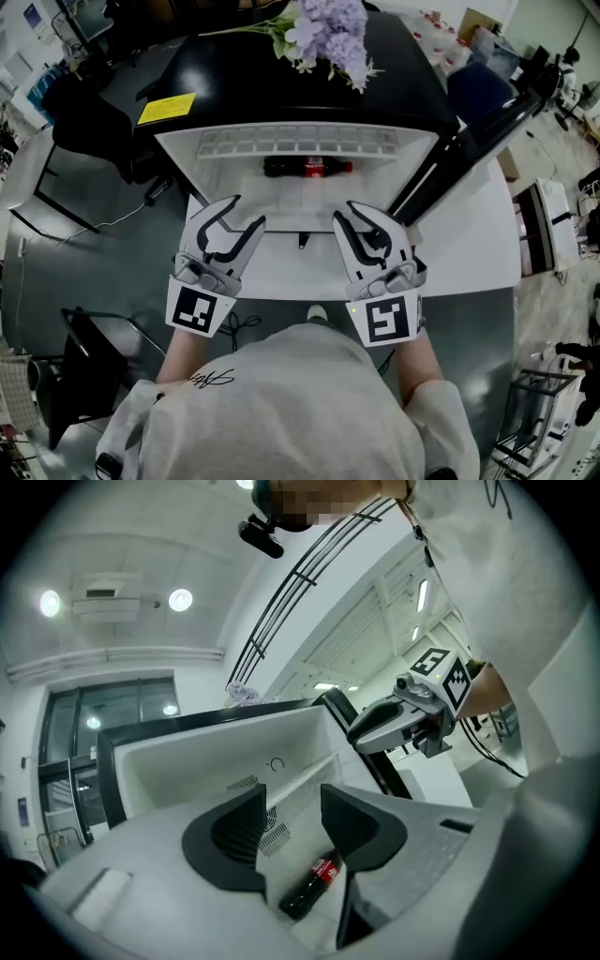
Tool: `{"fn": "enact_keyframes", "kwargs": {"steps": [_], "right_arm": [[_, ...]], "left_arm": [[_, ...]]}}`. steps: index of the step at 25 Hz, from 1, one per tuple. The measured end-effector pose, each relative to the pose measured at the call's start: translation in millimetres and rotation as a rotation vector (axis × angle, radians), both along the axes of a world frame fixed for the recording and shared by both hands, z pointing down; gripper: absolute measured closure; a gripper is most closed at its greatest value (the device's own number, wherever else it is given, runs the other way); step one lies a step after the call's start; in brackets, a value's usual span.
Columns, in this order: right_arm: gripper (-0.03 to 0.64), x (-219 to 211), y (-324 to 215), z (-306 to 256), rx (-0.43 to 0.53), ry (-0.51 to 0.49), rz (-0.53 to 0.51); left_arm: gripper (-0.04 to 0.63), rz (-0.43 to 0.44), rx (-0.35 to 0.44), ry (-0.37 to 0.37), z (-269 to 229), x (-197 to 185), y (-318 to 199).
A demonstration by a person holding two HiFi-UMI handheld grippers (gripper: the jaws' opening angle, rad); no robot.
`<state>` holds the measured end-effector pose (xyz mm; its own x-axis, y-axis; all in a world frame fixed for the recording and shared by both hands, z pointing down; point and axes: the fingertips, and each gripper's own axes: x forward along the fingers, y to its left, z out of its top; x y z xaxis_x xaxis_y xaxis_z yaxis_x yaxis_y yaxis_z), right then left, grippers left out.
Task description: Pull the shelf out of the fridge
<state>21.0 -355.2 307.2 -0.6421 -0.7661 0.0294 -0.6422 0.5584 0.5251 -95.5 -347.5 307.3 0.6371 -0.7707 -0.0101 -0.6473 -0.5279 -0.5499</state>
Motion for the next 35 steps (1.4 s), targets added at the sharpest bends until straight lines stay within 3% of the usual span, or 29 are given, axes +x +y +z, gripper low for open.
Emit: {"fn": "enact_keyframes", "kwargs": {"steps": [5,9,14,20,27,35], "right_arm": [[0.490,-12,-12,-4,0.059,0.074,-0.053],[0.454,-17,-23,-5,0.133,0.219,-0.060],[0.393,-23,-54,0,0.207,0.421,-0.022],[0.362,-41,-86,10,0.218,0.549,-0.018],[0.330,-50,-118,25,0.208,0.680,-0.001],[0.330,-47,-155,40,0.208,0.802,0.105]], "left_arm": [[0.417,-0.034,0.078,-0.081,-15,4,-15],[0.399,-0.080,0.143,-0.179,-19,7,-30],[0.370,-0.166,0.181,-0.409,-6,7,-64],[0.368,-0.239,0.191,-0.610,4,5,-101],[0.337,-0.225,0.192,-0.780,14,13,-124],[0.337,-0.270,0.174,-0.879,23,12,-152]]}}
